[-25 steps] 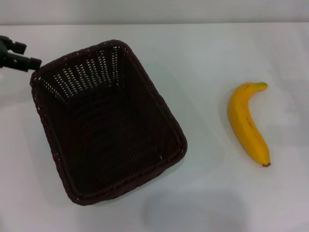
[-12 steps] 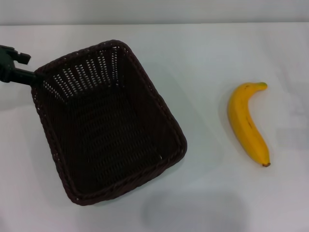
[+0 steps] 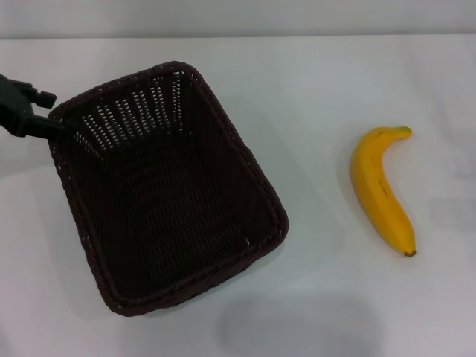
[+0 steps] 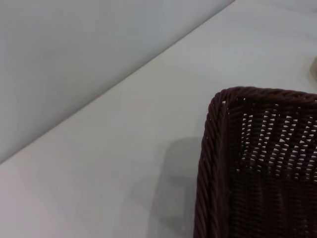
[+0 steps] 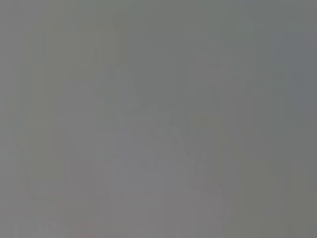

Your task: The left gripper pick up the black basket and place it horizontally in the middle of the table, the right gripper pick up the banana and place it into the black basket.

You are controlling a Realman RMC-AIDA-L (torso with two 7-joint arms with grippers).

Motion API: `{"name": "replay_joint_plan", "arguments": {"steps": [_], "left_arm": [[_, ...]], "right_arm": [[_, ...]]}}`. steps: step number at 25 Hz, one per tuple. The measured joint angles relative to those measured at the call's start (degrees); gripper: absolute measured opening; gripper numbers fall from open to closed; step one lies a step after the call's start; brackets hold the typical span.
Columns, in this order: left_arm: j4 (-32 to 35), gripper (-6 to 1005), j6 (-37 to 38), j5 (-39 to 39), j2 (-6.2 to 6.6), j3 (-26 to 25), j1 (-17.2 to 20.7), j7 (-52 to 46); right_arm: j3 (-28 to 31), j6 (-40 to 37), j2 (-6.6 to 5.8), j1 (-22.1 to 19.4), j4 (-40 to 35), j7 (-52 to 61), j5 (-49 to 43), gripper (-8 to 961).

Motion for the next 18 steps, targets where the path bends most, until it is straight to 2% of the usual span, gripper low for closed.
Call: {"name": "replay_joint_plan", "arguments": {"steps": [10, 14, 18], "left_arm": [[4.2, 723, 9.2, 3.3, -0.05, 0.2, 0.2, -7.9], [7.1, 720, 9.9, 3.6, -0.04, 0.0, 1.3, -9.4], [10.6, 720, 9.8, 3.6, -0.95, -0.3, 2.8, -9.8]], "right_arm": [[0.0, 0.0, -0.31, 0.0, 0.3, 0.0, 1.2, 842], [0.0, 0.0, -0.32, 0.0, 0.3, 0.0, 1.2, 842], [0.1, 0.1, -0.32, 0.0, 0.3, 0.0, 1.2, 842]]}}
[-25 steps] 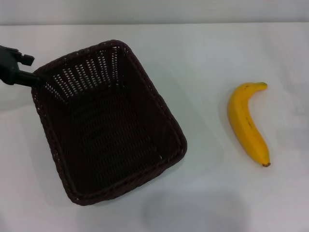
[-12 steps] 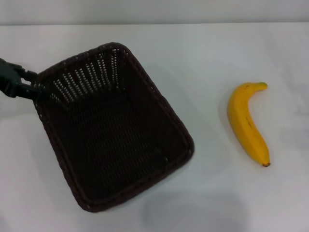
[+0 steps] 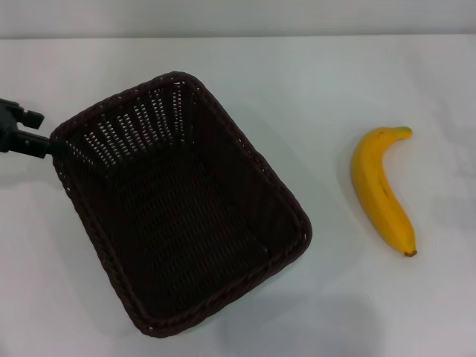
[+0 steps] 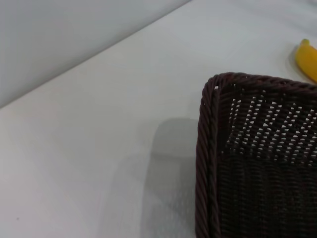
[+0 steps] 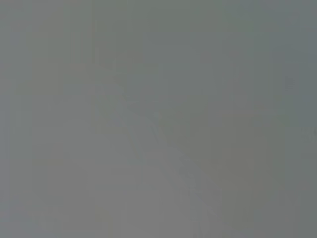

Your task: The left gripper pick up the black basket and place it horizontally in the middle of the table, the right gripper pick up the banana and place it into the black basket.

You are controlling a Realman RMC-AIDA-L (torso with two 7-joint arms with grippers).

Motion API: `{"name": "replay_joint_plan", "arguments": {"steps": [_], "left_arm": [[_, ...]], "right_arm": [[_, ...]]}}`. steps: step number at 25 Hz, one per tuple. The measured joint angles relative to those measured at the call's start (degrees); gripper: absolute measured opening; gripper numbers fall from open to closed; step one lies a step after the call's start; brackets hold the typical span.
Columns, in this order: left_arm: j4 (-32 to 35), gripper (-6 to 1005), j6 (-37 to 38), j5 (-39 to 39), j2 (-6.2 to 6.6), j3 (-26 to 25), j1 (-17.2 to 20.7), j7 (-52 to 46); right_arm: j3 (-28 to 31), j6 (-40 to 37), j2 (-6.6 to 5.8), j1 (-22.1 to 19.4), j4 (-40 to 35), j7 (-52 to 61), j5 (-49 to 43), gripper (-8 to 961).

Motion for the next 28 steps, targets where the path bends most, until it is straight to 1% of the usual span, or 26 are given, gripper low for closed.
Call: {"name": "replay_joint_plan", "arguments": {"steps": [3, 6, 11, 16, 18, 22, 28], "left_arm": [[0.7, 721, -0.5, 0.0, -0.45, -0.3, 0.3, 0.3], [0.5, 727, -2.9, -0.3, -0.85, -0.4, 0.3, 1.7], [-2.4, 737, -6.6, -0.6, -1.56, -0.6, -0.1, 5.5], [-3.3, 738, -9.0, -1.0, -3.28, -1.0, -0.3, 8.7], [-3.9, 732, -9.6, -1.6, -3.75, -1.0, -0.5, 9.6], [-6.4, 706, -10.0, -2.4, -4.02, -1.0, -1.6, 10.4], [-7.0, 667, -10.3, -2.2, -4.8, -0.9, -1.4, 9.9]], "right_arm": [[0.0, 0.0, 0.04, 0.0, 0.0, 0.0, 0.0, 842], [0.0, 0.1, 0.07, -0.1, -0.2, 0.0, 0.0, 842], [0.0, 0.2, 0.17, -0.5, -0.4, 0.0, 0.0, 842], [-0.2, 0.3, 0.18, -1.0, -0.5, 0.0, 0.0, 841], [-0.2, 0.2, 0.17, -1.0, -0.5, 0.0, -0.1, 841], [-0.1, 0.0, 0.1, -1.1, -0.5, -0.3, -0.1, 841], [0.0, 0.0, 0.0, -1.3, -0.5, -0.1, -0.1, 841]]}}
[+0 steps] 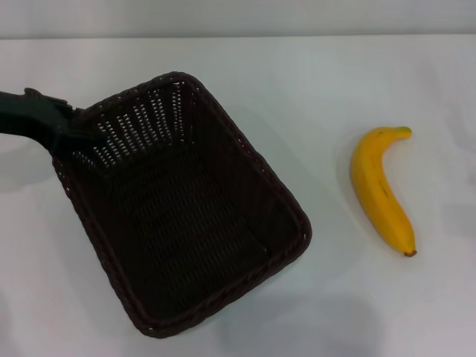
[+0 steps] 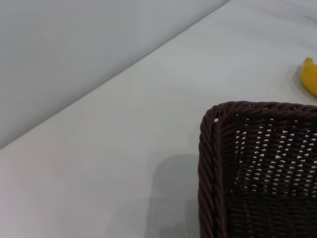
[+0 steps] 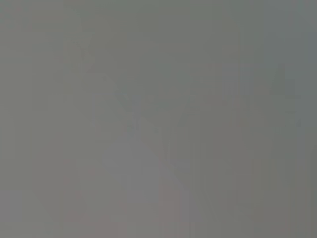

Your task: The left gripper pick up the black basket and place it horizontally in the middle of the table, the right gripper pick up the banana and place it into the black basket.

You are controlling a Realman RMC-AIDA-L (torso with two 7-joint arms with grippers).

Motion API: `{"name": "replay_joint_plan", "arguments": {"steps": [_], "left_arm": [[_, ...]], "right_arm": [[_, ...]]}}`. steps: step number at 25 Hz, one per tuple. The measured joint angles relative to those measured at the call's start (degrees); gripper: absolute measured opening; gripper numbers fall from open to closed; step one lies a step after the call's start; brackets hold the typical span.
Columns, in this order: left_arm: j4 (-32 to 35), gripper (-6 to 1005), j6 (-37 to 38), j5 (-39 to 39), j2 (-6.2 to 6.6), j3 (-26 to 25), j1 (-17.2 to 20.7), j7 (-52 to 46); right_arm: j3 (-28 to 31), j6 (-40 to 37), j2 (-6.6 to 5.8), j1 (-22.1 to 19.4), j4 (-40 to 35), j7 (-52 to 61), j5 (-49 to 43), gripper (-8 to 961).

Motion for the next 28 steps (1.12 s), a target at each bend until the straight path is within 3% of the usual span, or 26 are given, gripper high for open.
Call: {"name": "replay_joint_plan", "arguments": {"steps": [5, 14, 17, 21, 28], "left_arm": [[0.0, 447, 0.0, 0.5, -0.18, 0.4, 0.2, -0.4], [1.3, 239, 1.3, -1.2, -0.74, 0.1, 0.5, -3.0], [4.0, 219, 1.8, -4.1, -1.2, 0.1, 1.9, -6.4], [10.9, 205, 1.8, -5.7, -2.87, 0.0, 4.3, -13.3], [24.1, 205, 1.2, -4.4, -8.31, 0.1, 7.5, -31.8]], "right_arm": [[0.0, 0.0, -0.09, -0.2, 0.2, 0.1, 0.0, 841], [0.0, 1.0, -0.08, -0.2, 0.6, 0.1, 0.1, 842], [0.2, 1.2, -0.08, -0.1, 0.7, 0.1, 0.1, 842], [1.7, 1.3, -0.23, 0.4, 1.1, 0.0, 0.1, 841], [2.9, 1.1, -2.35, 0.2, 3.9, -0.6, 0.0, 842]]}}
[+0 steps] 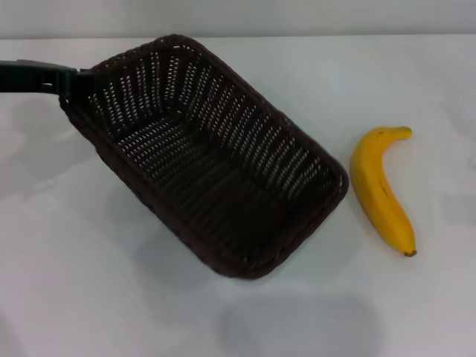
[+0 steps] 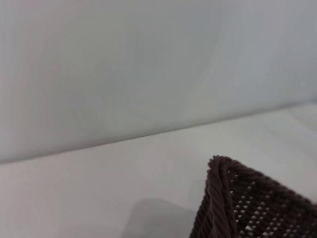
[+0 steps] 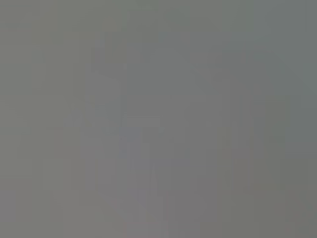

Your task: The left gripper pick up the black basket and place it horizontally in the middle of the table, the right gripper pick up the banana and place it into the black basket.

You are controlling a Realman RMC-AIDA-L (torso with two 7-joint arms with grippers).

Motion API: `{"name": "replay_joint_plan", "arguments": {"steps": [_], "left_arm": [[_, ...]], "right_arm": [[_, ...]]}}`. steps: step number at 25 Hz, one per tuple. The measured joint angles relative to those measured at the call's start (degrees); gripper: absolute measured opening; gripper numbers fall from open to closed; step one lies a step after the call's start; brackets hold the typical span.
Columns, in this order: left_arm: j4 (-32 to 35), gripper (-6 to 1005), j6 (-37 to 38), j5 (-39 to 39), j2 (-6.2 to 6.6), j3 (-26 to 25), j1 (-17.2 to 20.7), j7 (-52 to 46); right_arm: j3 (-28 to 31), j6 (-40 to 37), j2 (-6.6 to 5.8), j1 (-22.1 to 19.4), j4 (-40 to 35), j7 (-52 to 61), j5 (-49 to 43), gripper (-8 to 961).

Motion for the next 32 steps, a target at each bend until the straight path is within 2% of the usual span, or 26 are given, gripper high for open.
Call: {"name": "replay_joint_plan", "arguments": {"steps": [3, 4, 5, 6, 9, 11, 16, 21, 29, 32], "left_arm": [[3.1, 206, -0.8, 2.3, -1.91, 0.2, 0.3, -9.3], [3.8, 206, -1.1, 3.2, -2.39, 0.3, 0.3, -11.5], [3.8, 206, -1.1, 3.2, -2.39, 0.3, 0.3, -11.5], [6.4, 206, -1.8, 6.9, -3.5, 1.3, 0.5, -18.8], [8.2, 206, -2.4, 9.2, -3.74, 4.6, 0.9, -24.9], [11.8, 206, -3.4, 12.5, -3.67, 10.6, 1.9, -33.2], [15.5, 206, -3.7, 17.0, -3.77, 15.5, 2.6, -40.9], [15.7, 206, -2.7, 18.2, -3.89, 17.3, 3.3, -44.0], [15.7, 207, -1.0, 17.6, -3.62, 17.0, 5.6, -42.8], [15.5, 207, 2.5, 16.5, -3.02, 16.0, 5.3, -40.5]], "right_arm": [[0.0, -0.2, -1.86, -0.2, 0.3, 0.0, -0.1, 842], [0.0, -0.8, -3.06, -0.1, 0.3, 0.0, -0.2, 841], [0.0, -0.8, -3.06, -0.1, 0.3, 0.0, -0.2, 841], [0.0, -1.1, -3.58, 0.0, 0.4, 0.0, -0.3, 841], [-0.1, -2.0, -5.24, 0.4, 0.4, 0.0, -0.7, 841], [-0.1, -2.2, -5.85, 0.4, 0.4, 0.0, -0.7, 842], [-0.2, -2.1, -7.06, 0.4, 0.5, 0.0, -0.7, 842], [-0.4, -1.8, -7.17, 0.2, 1.5, -0.1, -0.7, 842], [-0.1, -1.6, -6.14, -0.5, 2.8, -0.1, -0.7, 842], [-0.1, -1.7, -5.67, -0.5, 2.9, -0.1, -0.5, 842]]}}
